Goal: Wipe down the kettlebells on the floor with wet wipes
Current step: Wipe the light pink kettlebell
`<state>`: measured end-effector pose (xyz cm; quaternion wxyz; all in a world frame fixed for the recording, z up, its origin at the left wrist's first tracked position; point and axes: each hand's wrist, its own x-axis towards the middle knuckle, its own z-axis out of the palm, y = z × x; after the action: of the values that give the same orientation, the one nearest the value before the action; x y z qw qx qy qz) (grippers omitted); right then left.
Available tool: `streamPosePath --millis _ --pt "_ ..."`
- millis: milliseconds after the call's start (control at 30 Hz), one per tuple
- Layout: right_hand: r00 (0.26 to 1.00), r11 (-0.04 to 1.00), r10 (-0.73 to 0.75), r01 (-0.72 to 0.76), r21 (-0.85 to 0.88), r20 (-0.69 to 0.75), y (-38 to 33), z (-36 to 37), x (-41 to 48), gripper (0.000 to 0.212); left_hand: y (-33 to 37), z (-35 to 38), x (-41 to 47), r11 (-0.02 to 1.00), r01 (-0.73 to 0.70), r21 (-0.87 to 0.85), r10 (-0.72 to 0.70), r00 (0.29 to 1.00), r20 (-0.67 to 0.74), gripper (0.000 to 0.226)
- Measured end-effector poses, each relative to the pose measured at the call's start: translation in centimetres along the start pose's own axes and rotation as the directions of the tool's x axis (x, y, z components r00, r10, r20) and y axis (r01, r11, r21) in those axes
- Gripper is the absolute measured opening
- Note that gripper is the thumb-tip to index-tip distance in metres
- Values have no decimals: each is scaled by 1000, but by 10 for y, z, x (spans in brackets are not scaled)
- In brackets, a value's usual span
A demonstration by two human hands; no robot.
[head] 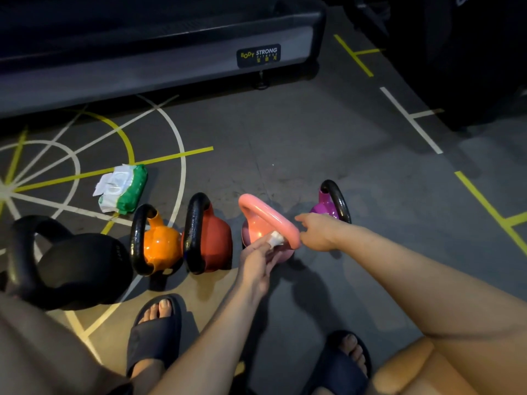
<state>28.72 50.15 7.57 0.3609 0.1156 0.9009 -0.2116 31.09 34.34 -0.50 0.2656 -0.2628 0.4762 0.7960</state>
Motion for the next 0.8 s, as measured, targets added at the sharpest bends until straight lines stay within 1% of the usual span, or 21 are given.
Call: streamPosePath --millis 67,133,167,200,233,267,333,367,400,467,500,567,633,700,733,800 --pt "999 1000 -20 20 6 -25 1 1 0 66 5 -7 -4 997 -45 -70 48 998 49 24" --pt "994 997 -48 53 47 -101 2 -3 0 68 17 -10 -9 980 -99 -171 116 989 95 26" --pt "986 992 -77 90 83 -145 1 -6 -2 66 24 -9 -13 975 -136 -174 156 982 109 26" --pt "977 980 -110 138 145 -183 -2 -9 -6 63 32 -6 -19 976 -177 -129 191 975 110 24" --pt "972 948 -136 184 258 -193 -7 -12 -10 58 39 -3 -25 974 -218 -65 224 969 100 21" --pt "970 887 -165 224 404 -176 -14 -14 -17 52 44 -1 -31 966 -257 -1 256 963 89 17" --pt "972 705 -219 218 675 -85 -28 -18 -29 40 50 2 -39 938 -332 95 329 943 49 13" --pt "968 627 -248 185 756 -31 -33 -19 -33 38 52 2 -41 924 -358 132 359 933 20 13" --pt "961 585 -275 152 797 18 -37 -20 -38 41 54 1 -42 914 -371 164 379 925 -17 13" --pt "948 581 -315 160 798 40 -41 -19 -44 50 59 -1 -44 900 -381 214 402 913 -66 12" --pt "944 605 -331 202 770 13 -42 -17 -47 46 62 -2 -47 892 -387 236 412 909 -66 12" --pt "938 625 -335 294 723 -92 -45 -11 -49 28 66 -2 -53 878 -395 272 419 907 -35 13" --pt "937 593 -289 336 732 -195 -47 -7 -46 17 70 -3 -59 878 -392 276 411 911 -14 29" --pt "930 606 -246 368 706 -273 -47 -6 -43 12 76 -4 -65 889 -385 248 394 919 13 39" --pt "928 630 -224 372 682 -298 -46 -7 -42 11 78 -5 -67 893 -383 238 385 922 40 40" --pt "925 634 -197 373 677 -325 -43 -7 -40 15 79 -8 -70 884 -385 266 369 923 110 31"
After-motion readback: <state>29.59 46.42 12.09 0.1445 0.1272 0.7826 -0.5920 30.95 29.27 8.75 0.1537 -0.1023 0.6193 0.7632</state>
